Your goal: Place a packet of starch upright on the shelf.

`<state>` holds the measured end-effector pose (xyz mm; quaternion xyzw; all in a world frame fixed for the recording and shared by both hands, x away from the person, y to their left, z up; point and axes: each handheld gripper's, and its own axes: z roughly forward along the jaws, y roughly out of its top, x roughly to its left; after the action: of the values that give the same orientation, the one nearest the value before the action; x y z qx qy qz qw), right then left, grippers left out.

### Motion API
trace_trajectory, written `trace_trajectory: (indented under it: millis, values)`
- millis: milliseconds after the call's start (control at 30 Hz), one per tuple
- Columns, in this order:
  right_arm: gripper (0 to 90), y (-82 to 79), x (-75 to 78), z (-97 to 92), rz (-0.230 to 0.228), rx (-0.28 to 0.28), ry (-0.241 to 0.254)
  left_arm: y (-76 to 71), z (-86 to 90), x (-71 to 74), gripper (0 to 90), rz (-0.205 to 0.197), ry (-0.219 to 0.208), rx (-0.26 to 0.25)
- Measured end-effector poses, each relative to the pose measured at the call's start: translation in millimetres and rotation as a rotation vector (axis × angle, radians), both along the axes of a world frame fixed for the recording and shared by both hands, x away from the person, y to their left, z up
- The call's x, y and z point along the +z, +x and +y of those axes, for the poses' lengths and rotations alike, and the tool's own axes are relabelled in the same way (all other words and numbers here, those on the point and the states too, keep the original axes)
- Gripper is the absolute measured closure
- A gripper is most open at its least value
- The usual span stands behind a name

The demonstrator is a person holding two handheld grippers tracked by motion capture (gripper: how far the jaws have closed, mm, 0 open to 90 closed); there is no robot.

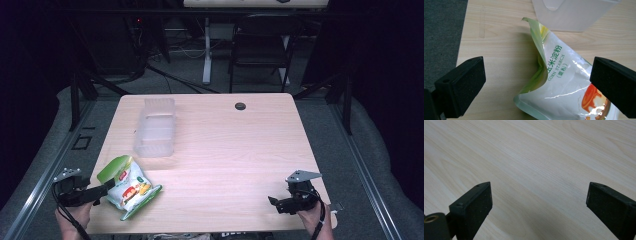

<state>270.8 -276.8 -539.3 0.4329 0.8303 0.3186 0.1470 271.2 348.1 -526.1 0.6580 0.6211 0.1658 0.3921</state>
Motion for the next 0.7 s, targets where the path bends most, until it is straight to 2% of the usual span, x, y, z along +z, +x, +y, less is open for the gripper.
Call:
trace_trajectory:
  millis: [200,367,433,567,633,700]
  values:
    - [7.7,0.0,0.1,2.6,0.000,0.018,-0.005,0.3,2.0,3.8,0.2,-0.003,0.001,-0.014]
    - [8.7,-0.2,0.8,3.2,0.004,0.018,-0.017,2.0,3.8,7.5,0.0,-0.024,-0.005,-0.011]
    - [8.9,-0.1,0.6,4.1,0.008,0.019,-0.012,3.0,5.5,10.1,0.0,-0.026,-0.008,-0.023]
    - [9.1,1.0,0.1,4.9,0.021,0.030,-0.022,8.0,6.6,13.8,0.5,-0.030,0.017,-0.046]
    - [9.3,2.1,-1.3,5.3,0.029,0.030,-0.022,15.9,5.0,17.0,1.5,-0.027,0.047,-0.077]
    - [9.6,2.6,-2.1,5.4,0.037,0.033,-0.018,20.6,3.6,17.5,2.7,-0.016,0.050,-0.110]
